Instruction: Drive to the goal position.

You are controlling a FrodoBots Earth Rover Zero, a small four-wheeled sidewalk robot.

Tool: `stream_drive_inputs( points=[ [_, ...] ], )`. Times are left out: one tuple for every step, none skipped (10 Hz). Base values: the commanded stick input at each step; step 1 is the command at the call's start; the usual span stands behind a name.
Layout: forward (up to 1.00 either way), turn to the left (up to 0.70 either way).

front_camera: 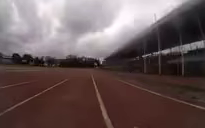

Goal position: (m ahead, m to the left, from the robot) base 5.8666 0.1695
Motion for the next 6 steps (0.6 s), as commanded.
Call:
stream_drive_inputs(
  points=[
    [0.7, 0.0],
    [0.7, 0.0],
    [0.7, 0.0],
    [0.7, 0.0],
    [0.7, 0.0],
    [0.7, 0.0]
  ],
)
